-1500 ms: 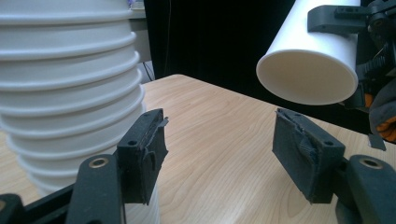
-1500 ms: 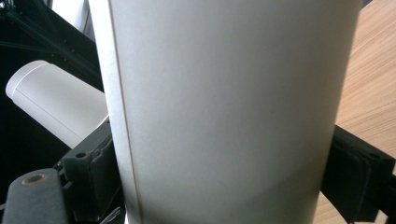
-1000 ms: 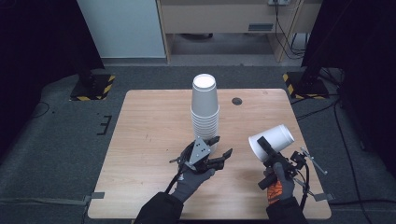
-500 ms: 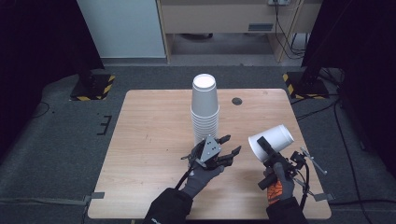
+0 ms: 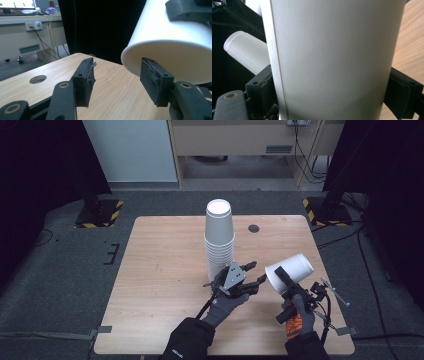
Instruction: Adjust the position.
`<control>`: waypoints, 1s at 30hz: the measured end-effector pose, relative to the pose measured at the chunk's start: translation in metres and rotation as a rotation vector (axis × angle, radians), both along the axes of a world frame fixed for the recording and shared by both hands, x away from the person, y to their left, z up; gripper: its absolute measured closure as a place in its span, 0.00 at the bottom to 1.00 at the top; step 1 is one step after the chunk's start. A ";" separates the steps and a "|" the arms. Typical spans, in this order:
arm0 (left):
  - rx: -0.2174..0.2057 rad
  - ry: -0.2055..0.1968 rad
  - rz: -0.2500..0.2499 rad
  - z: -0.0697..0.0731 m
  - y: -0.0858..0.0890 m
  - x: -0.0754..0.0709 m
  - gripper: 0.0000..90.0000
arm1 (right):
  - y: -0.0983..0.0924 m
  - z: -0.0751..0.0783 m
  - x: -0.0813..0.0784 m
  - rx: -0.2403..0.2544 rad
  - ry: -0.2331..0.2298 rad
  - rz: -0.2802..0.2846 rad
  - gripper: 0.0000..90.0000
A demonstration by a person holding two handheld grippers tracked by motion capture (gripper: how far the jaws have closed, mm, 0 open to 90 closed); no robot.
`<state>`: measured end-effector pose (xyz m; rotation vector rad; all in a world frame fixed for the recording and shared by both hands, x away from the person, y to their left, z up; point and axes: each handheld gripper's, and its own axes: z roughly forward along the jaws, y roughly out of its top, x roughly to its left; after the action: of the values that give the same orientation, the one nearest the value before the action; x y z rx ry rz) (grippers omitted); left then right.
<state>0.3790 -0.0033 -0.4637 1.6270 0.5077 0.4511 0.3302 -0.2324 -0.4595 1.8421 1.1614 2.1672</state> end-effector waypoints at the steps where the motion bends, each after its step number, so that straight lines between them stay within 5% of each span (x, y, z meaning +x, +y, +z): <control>1: -0.003 0.001 0.000 -0.001 -0.001 0.000 0.49 | 0.000 0.000 0.000 0.000 0.000 0.000 0.14; 30: -0.049 -0.005 -0.008 -0.009 -0.022 0.007 0.68 | 0.012 -0.004 0.001 0.004 0.023 0.072 0.14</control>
<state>0.3865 -0.0254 -0.4728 1.5804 0.5046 0.4341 0.3316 -0.2208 -0.4632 1.8598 1.2479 2.1933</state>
